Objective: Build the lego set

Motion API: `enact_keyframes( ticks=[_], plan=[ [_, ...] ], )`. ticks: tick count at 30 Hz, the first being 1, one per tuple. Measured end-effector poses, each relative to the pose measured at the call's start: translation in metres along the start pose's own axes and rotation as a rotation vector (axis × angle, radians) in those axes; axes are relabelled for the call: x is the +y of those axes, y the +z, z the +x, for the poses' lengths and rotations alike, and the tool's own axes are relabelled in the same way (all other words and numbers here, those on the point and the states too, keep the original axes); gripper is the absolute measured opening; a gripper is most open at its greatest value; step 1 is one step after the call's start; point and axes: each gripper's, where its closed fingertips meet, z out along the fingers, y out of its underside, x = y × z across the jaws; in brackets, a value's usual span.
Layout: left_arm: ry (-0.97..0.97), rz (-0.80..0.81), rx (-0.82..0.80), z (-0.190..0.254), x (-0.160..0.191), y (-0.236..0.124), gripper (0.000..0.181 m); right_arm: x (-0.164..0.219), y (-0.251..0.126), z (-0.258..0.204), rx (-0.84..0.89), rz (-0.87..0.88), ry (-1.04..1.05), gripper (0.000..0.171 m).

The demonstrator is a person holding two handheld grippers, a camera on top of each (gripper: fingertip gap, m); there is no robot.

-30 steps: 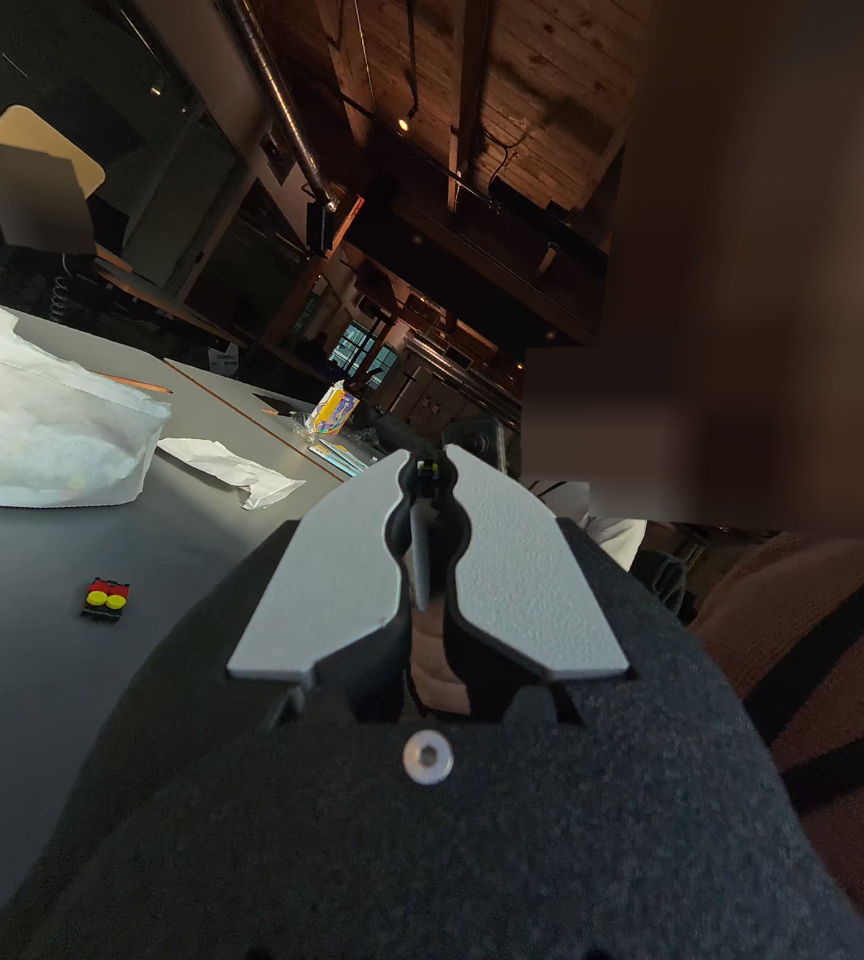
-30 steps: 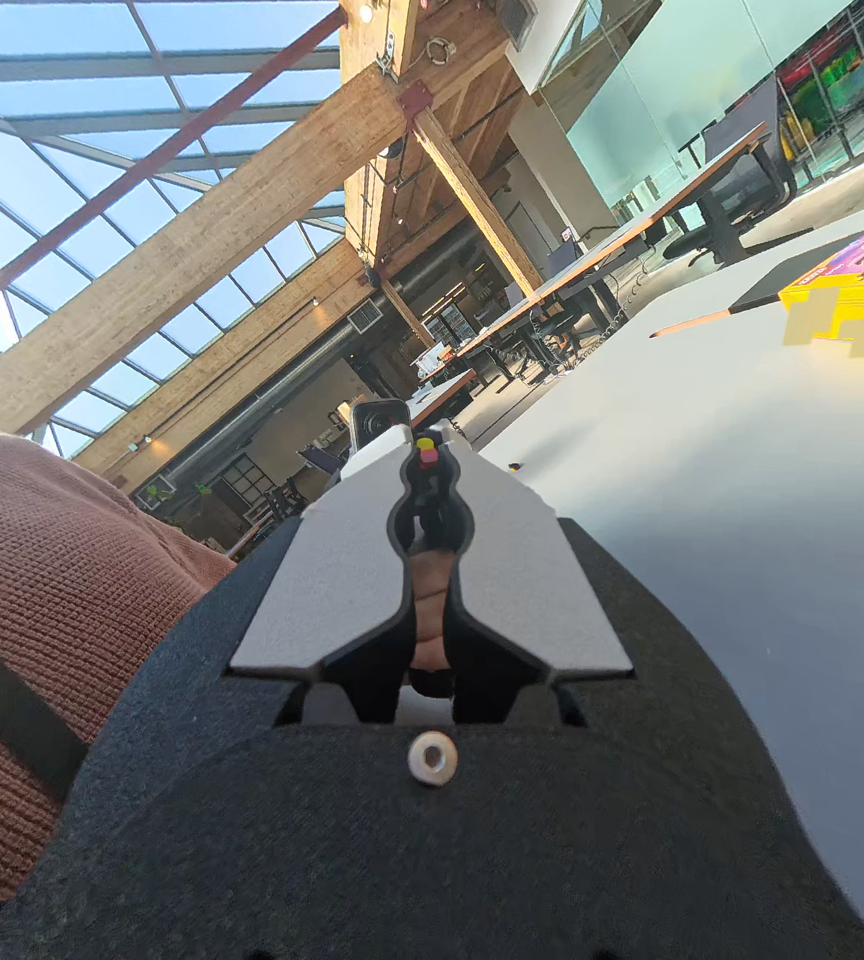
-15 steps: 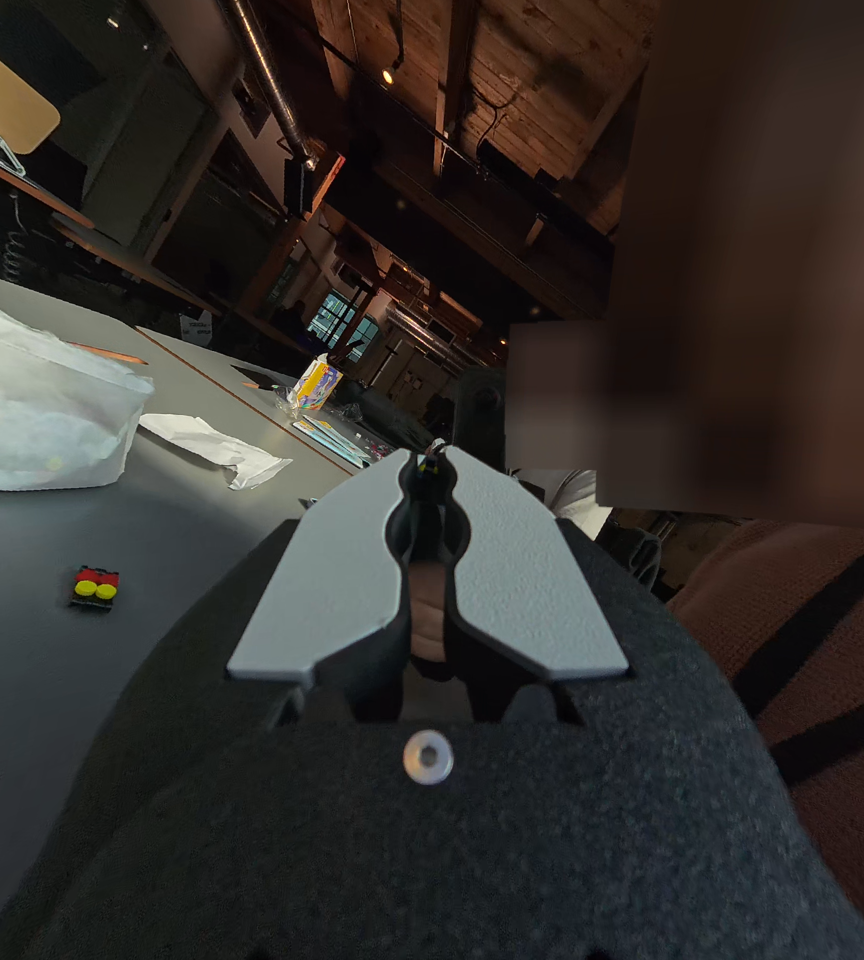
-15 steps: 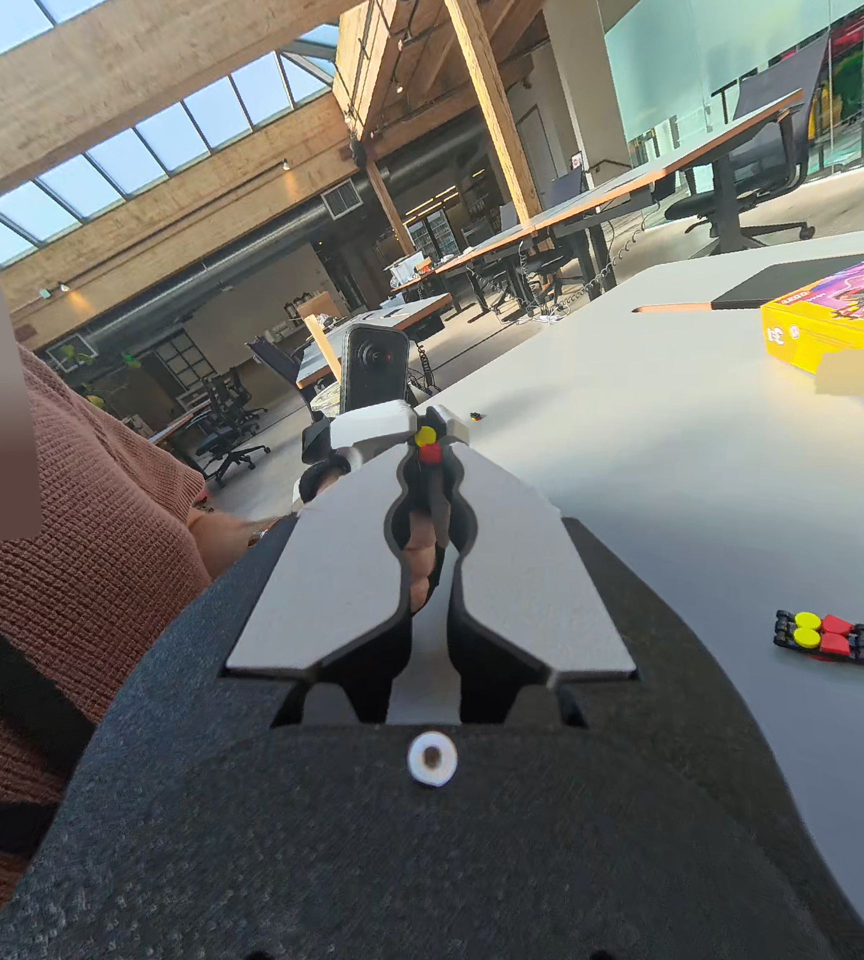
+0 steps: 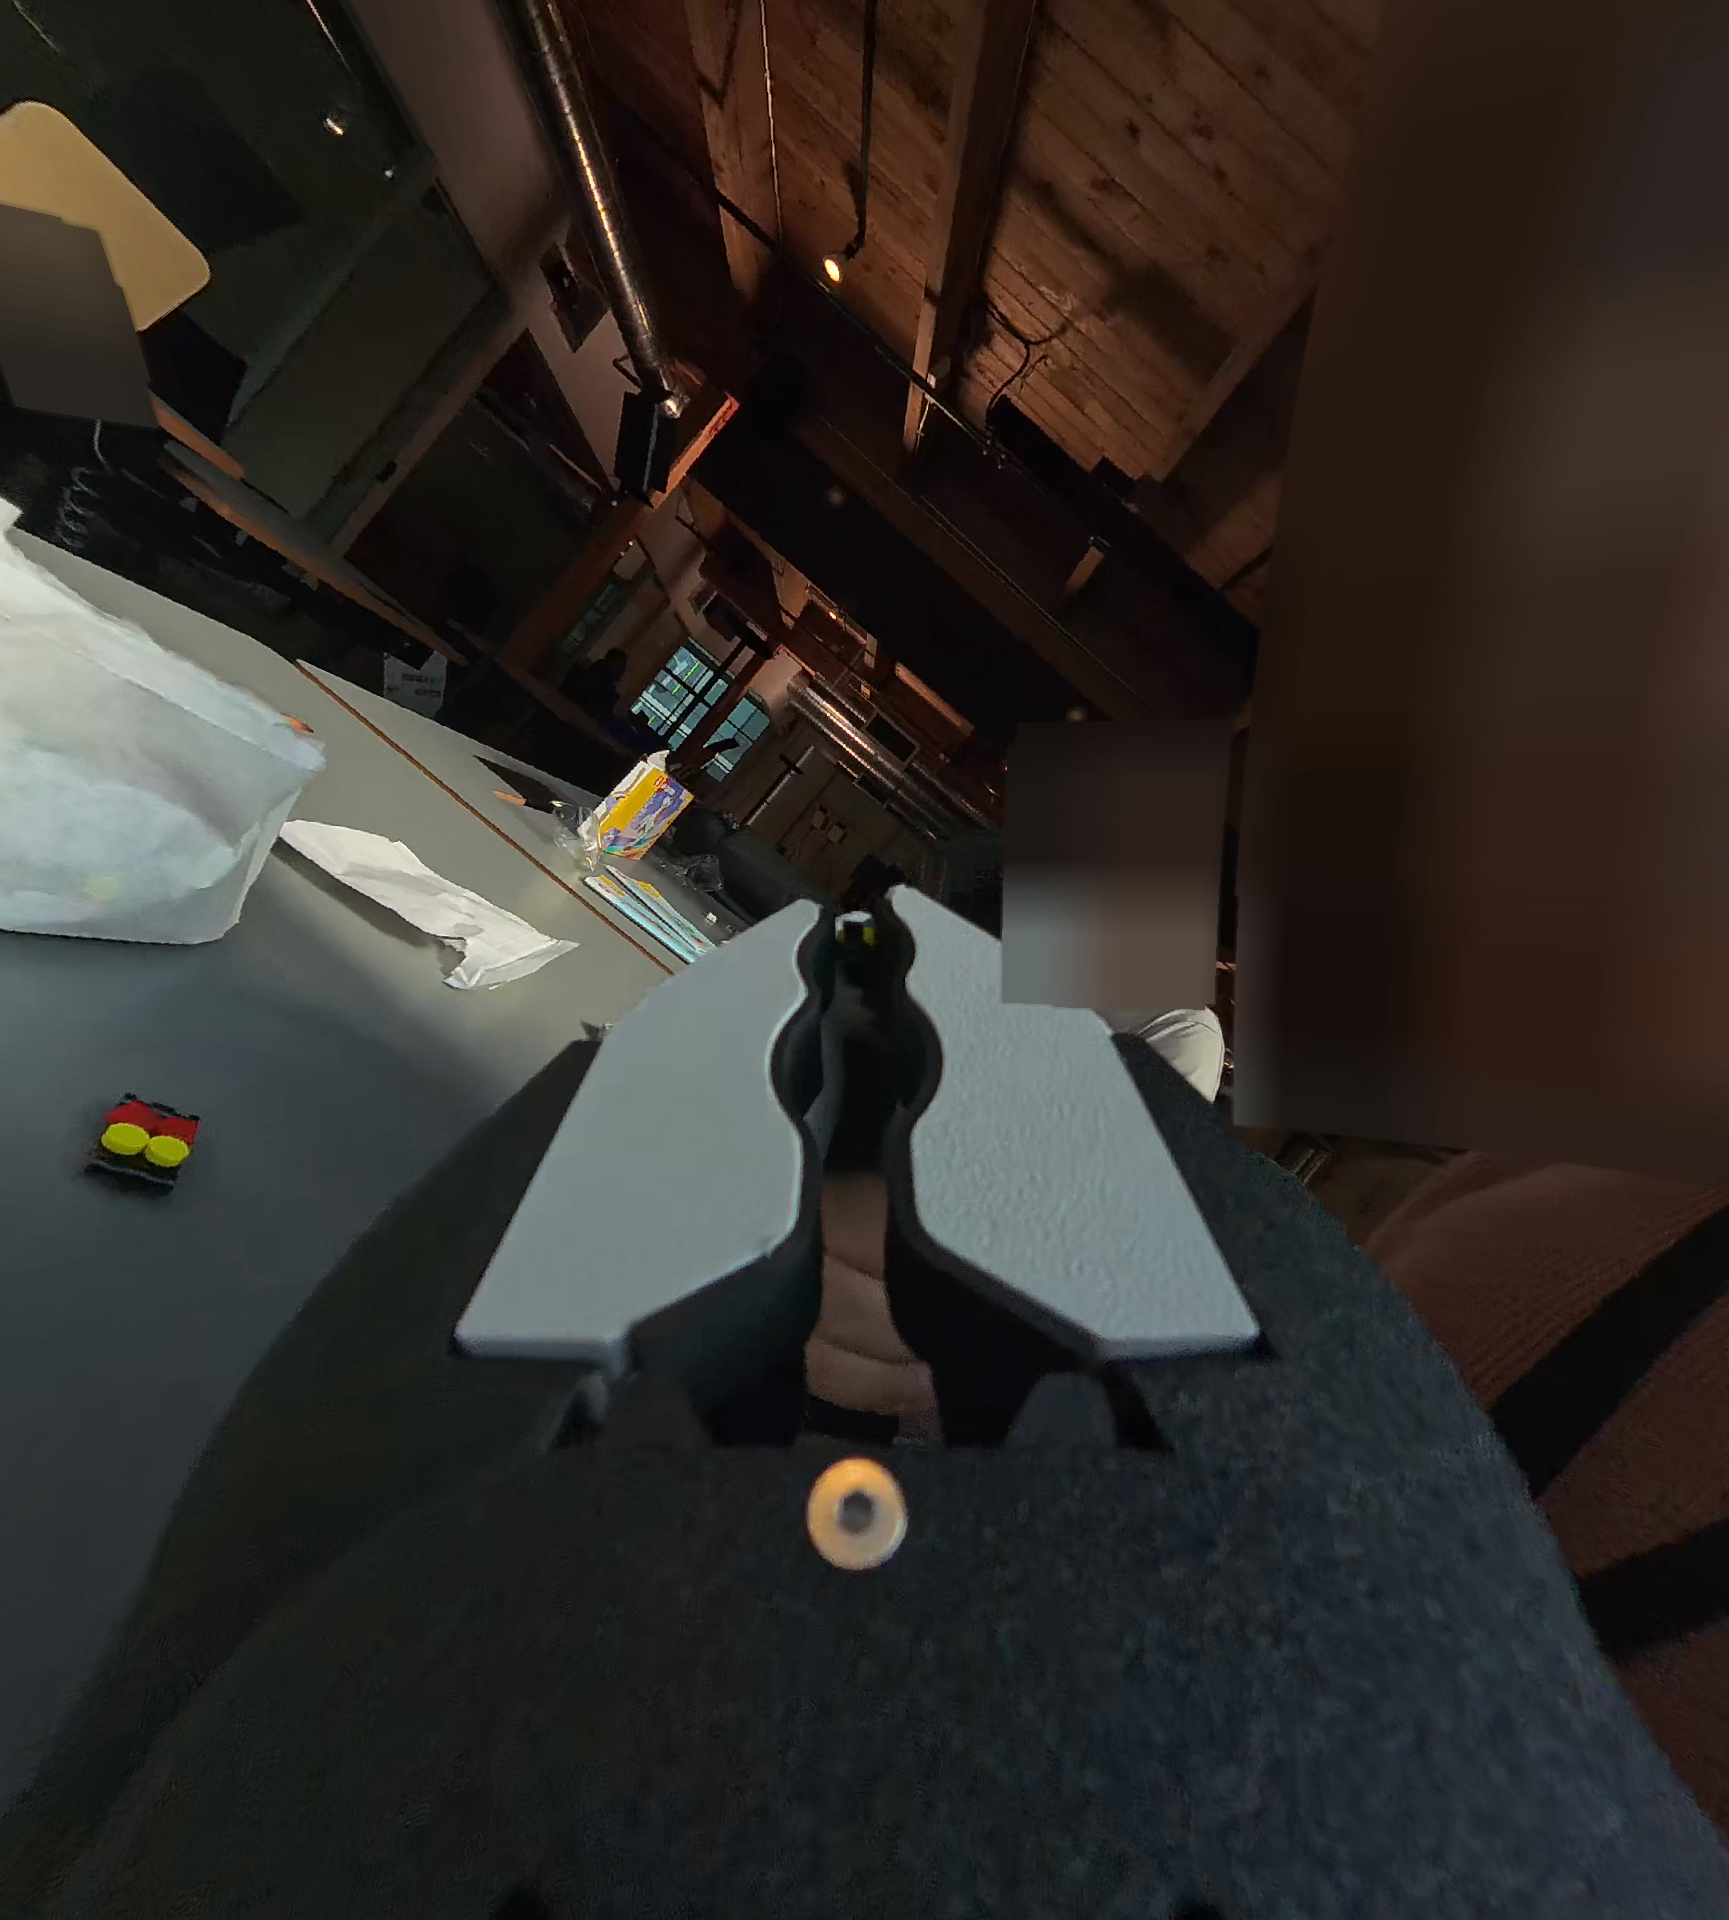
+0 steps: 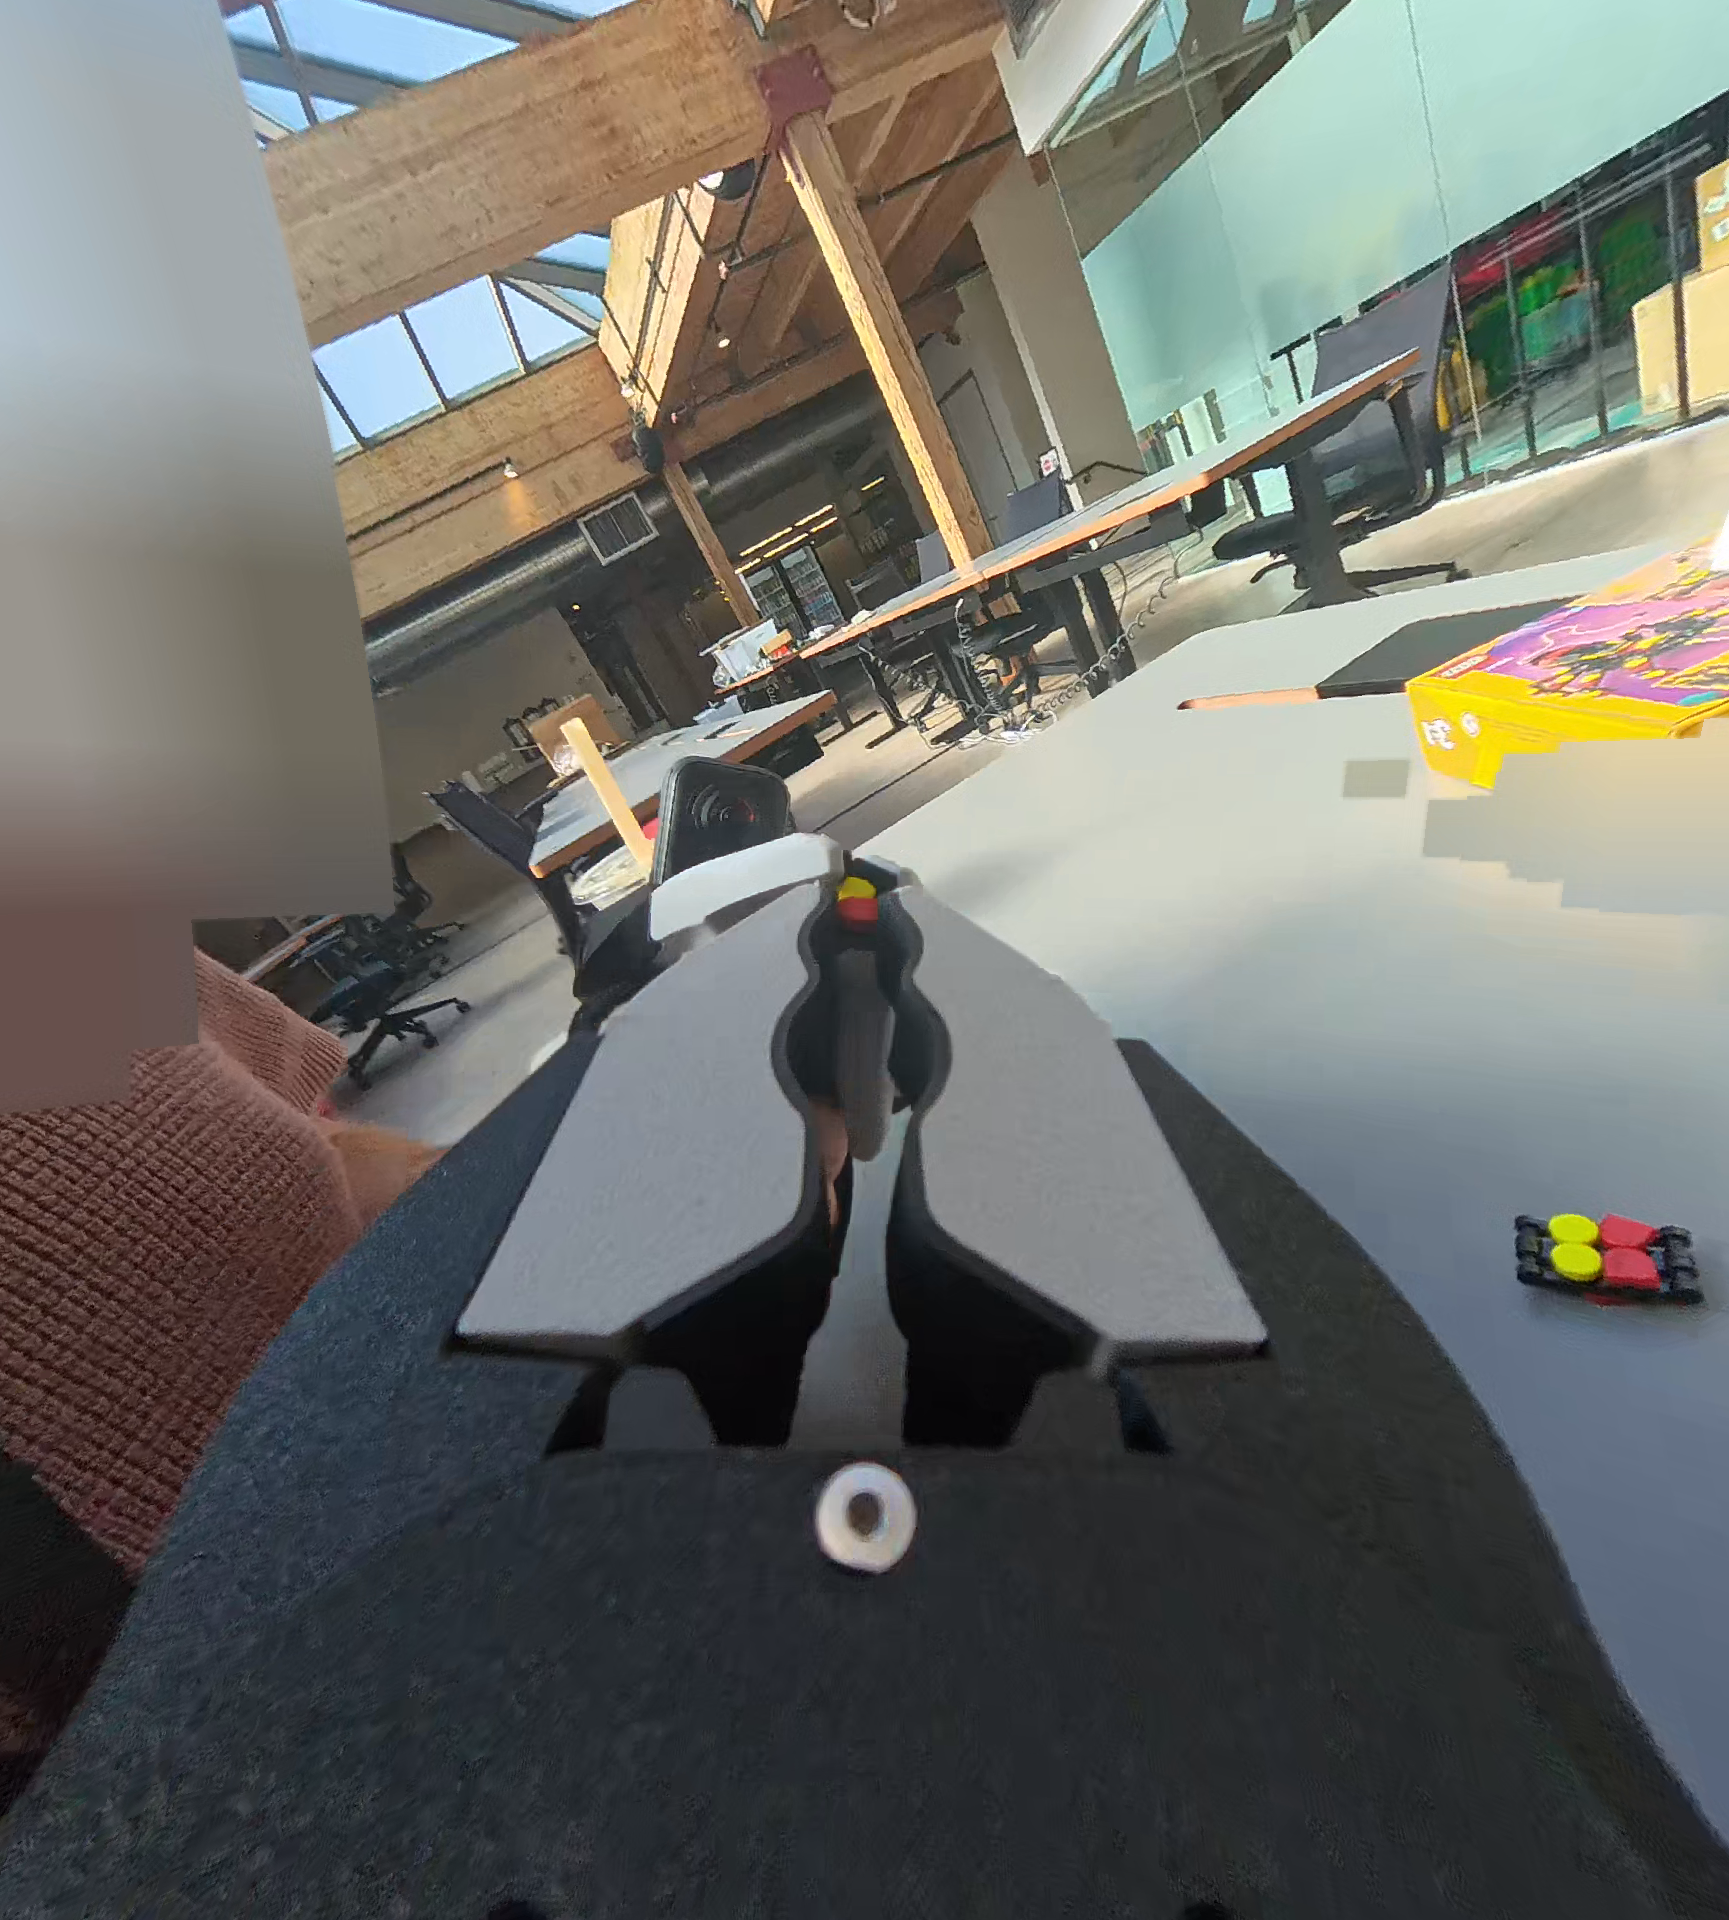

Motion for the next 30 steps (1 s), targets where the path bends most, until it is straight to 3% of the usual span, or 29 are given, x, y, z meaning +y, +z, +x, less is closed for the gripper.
enact_keyframes(
  ticks=[4,14,15,18,21,30],
  plan=[
    [-0.097,0.023,0.027,0.000,0.000,0.000,0.007,0.002,-0.001,-0.002,0.160,-0.066,-0.410,0.007],
    [-0.237,-0.038,-0.005,-0.013,0.019,0.002,0.006,0.005,0.002,-0.017,0.164,-0.125,-0.877,0.000],
    [-0.237,-0.012,-0.014,-0.014,0.015,0.001,0.006,0.005,0.003,-0.010,0.187,-0.132,-0.871,0.000],
    [-0.098,-0.003,-0.006,-0.011,0.001,-0.003,0.006,-0.008,-0.013,0.006,0.127,-0.053,-0.486,0.000],
    [-0.043,-0.047,0.073,-0.003,0.001,-0.002,0.006,-0.001,-0.014,0.005,-0.054,-0.087,-0.131,0.008],
    [0.034,-0.089,0.107,0.002,0.006,0.001,0.006,0.008,-0.004,-0.001,-0.097,-0.166,-0.096,0.008]
  ],
)
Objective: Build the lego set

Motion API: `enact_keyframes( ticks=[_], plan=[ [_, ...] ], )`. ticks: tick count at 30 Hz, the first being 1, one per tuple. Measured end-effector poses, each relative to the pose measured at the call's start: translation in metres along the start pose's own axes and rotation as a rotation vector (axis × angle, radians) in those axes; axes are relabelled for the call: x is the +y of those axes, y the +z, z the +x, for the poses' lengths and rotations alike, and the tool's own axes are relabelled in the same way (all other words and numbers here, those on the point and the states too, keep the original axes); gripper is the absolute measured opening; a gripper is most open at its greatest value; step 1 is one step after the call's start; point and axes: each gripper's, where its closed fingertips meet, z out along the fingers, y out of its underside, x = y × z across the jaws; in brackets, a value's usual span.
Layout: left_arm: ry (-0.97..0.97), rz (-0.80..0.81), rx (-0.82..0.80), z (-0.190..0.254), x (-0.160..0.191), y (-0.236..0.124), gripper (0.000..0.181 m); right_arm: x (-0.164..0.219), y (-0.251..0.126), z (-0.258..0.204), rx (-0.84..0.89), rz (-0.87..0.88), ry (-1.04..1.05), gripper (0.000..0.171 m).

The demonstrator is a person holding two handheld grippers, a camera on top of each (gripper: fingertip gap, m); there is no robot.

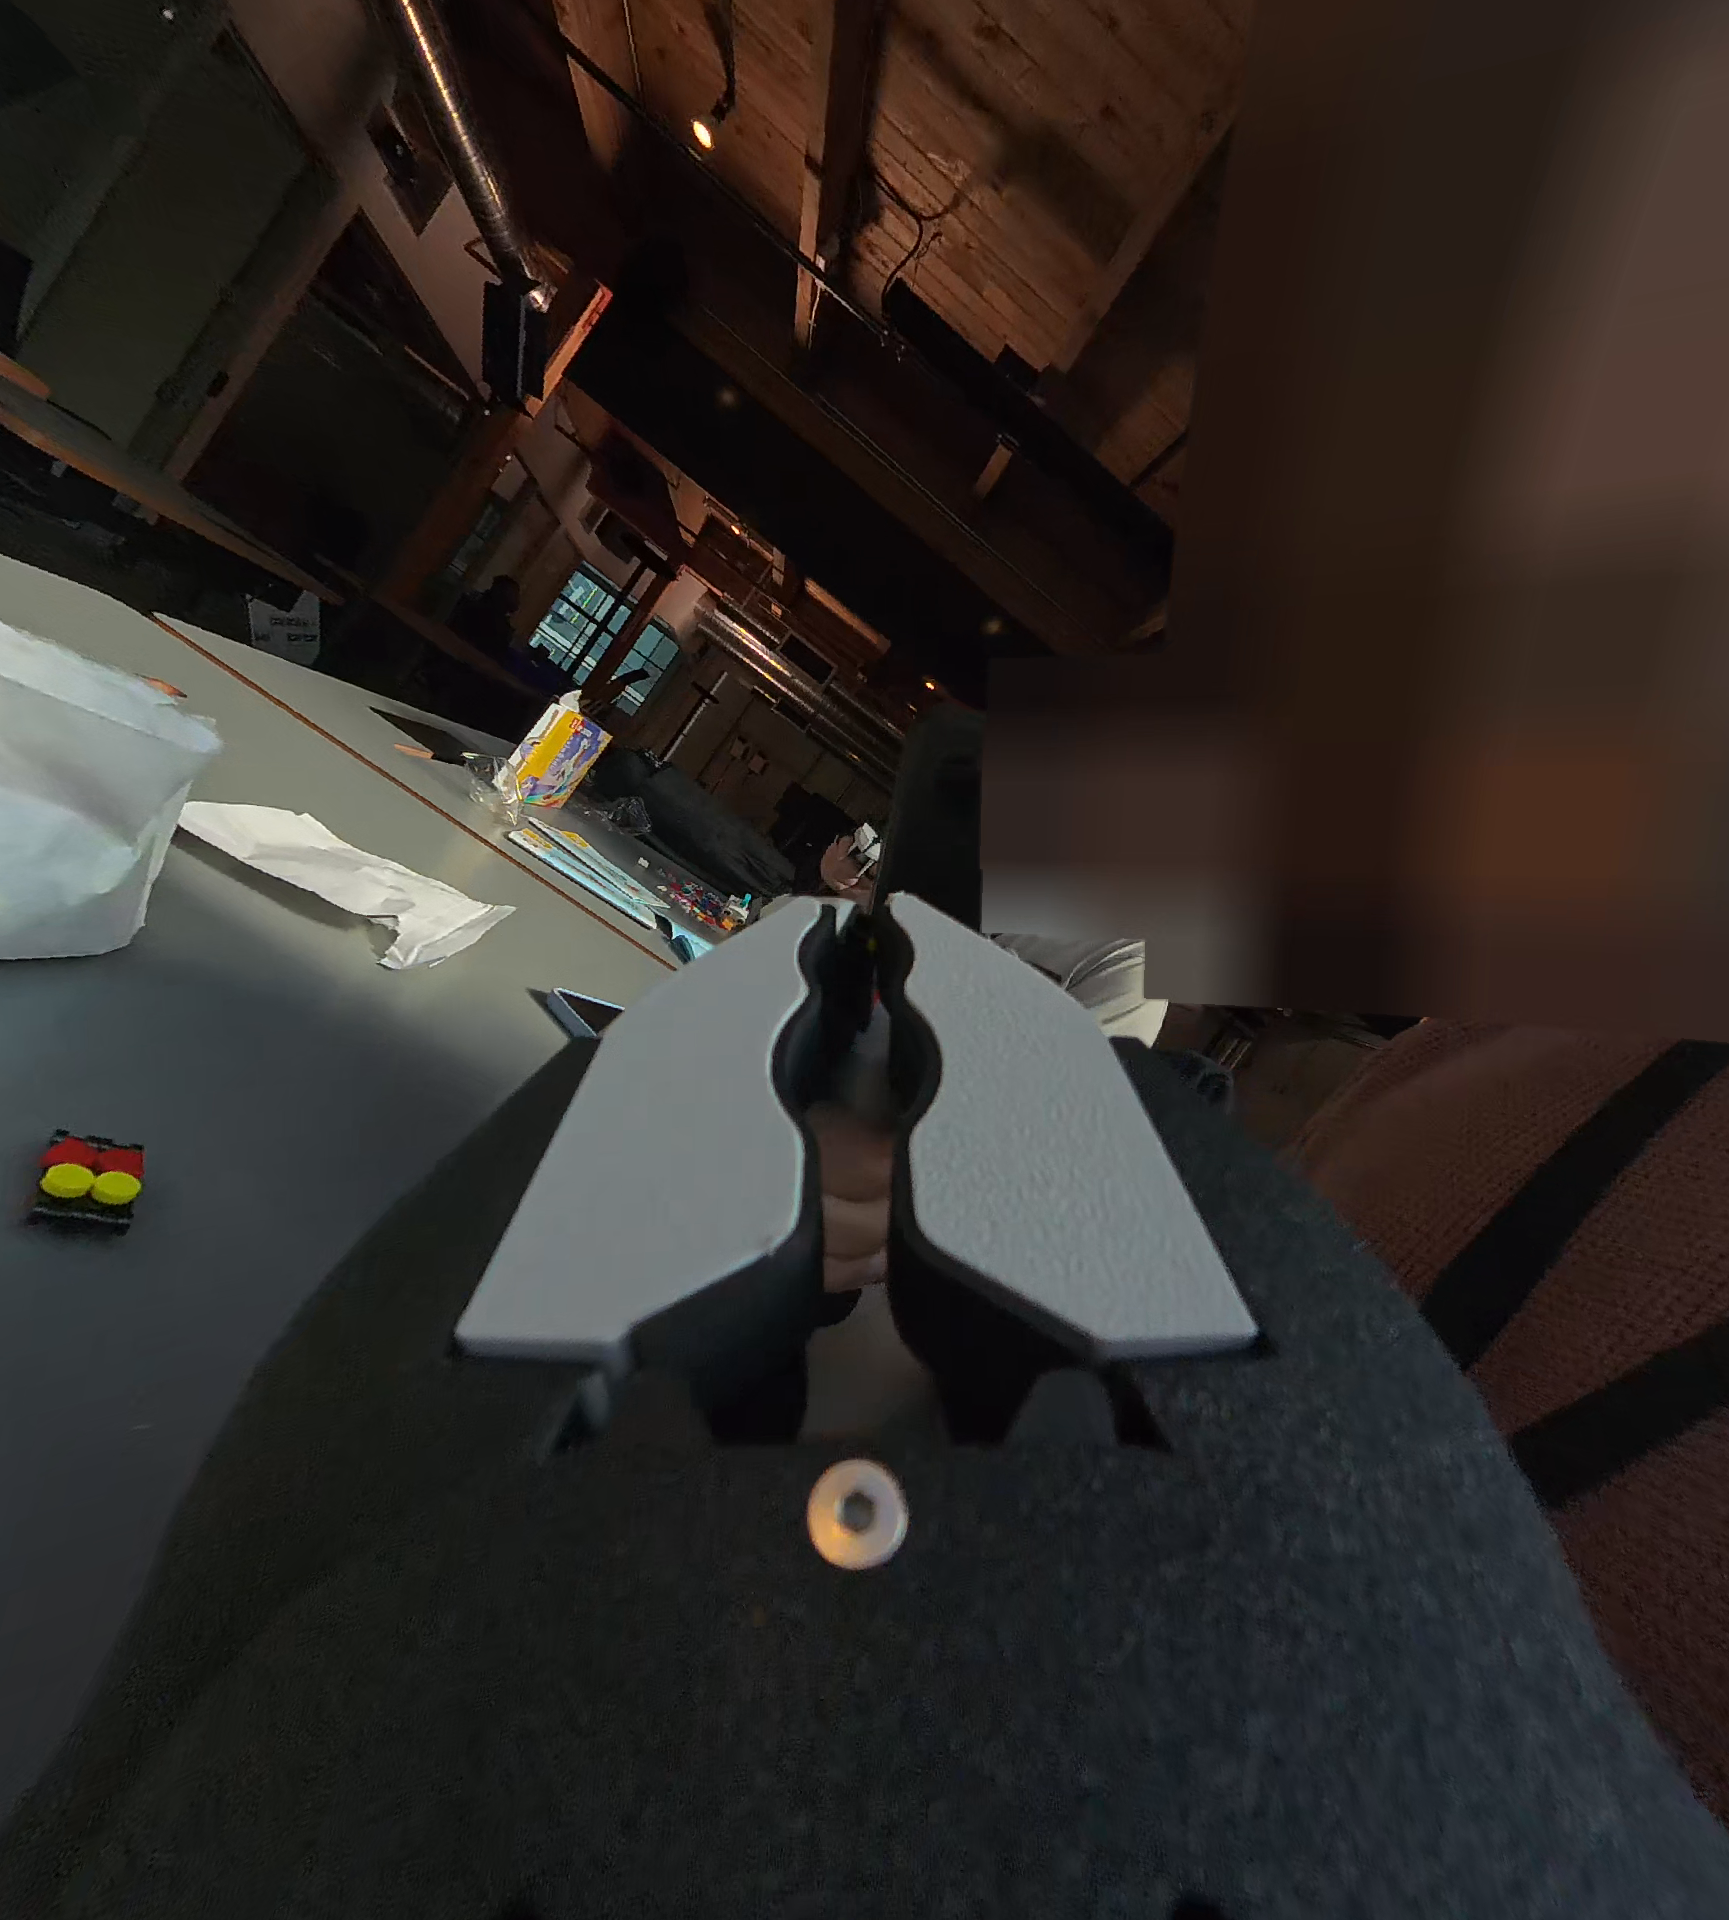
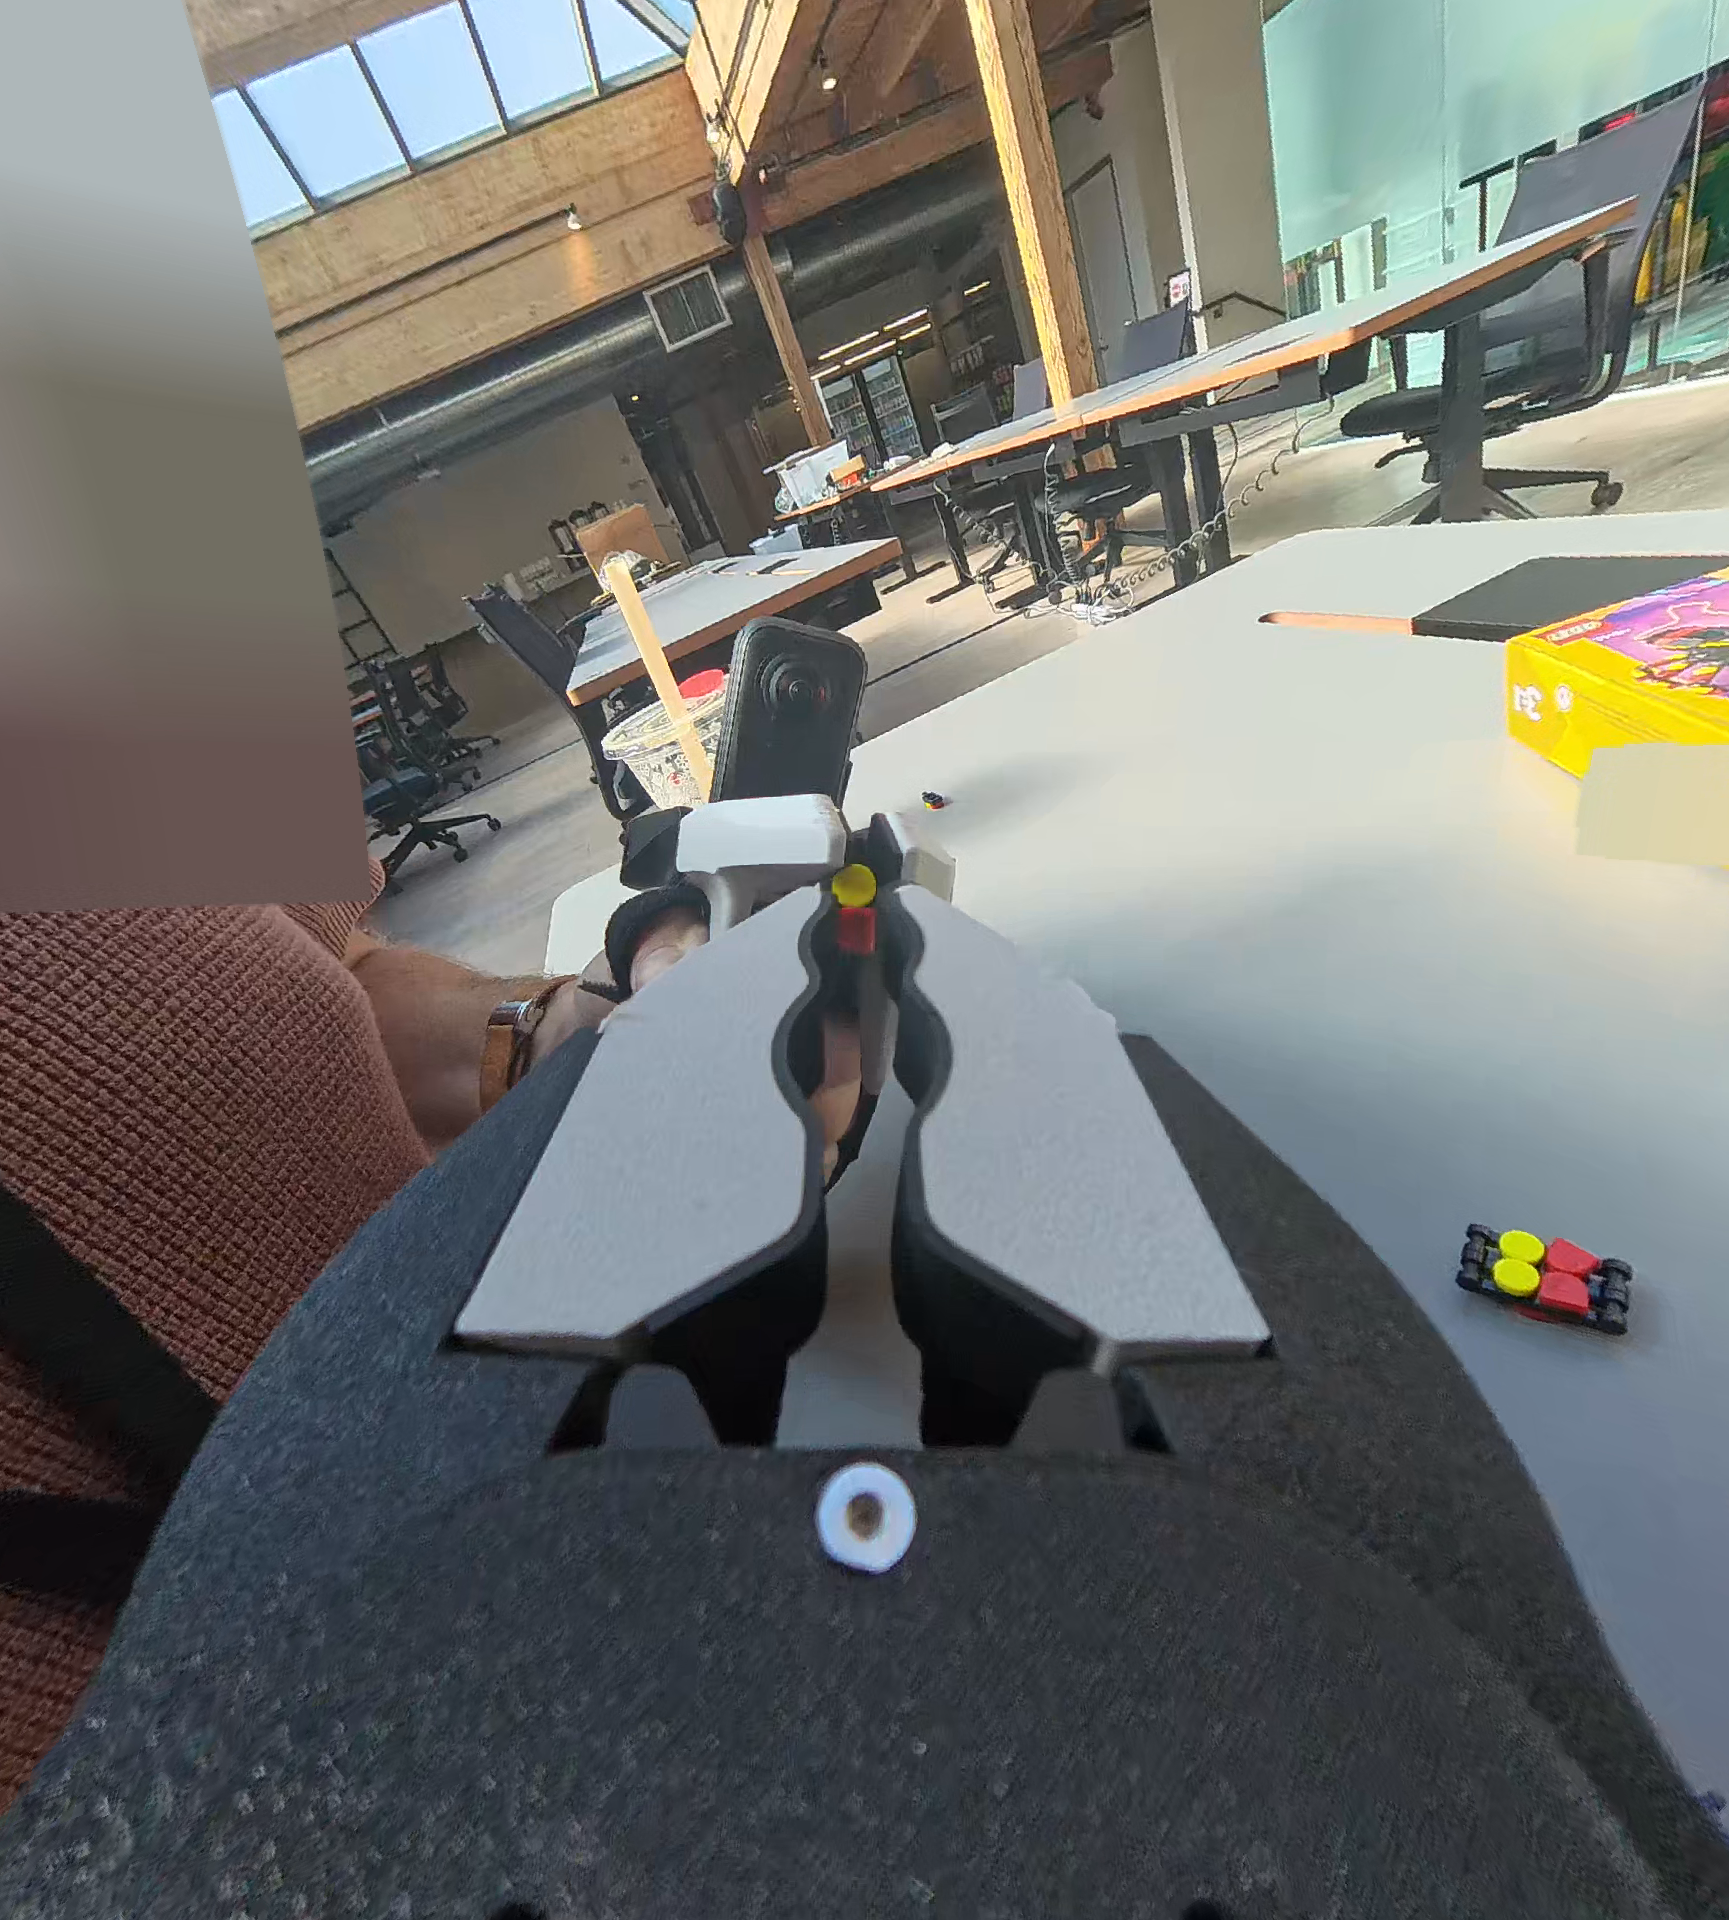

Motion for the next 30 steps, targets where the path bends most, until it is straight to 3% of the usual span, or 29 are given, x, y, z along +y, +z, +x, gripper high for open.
enact_keyframes(
  ticks=[3,12,20,30],
  plan=[
    [0.001,-0.001,0.012,0.0017,-0.0009,0.0004,0.006,0.0034,0.0006,-0.0003,-0.006,-0.014,0.014,0.013],
    [0.023,-0.021,-0.003,0.0027,0.0018,0.0015,0.006,0.0053,0.0018,-0.0026,0.006,-0.030,-0.026,0.007],
    [-0.045,0.031,-0.021,0.0042,-0.0038,0.0022,0.006,0.0002,0.0025,-0.0029,0.237,-0.073,-0.473,0.007],
    [-0.140,0.061,-0.048,-0.0015,-0.0001,0.0030,0.005,0.0022,-0.0011,-0.0009,0.356,-0.081,-0.742,0.006]
  ],
)
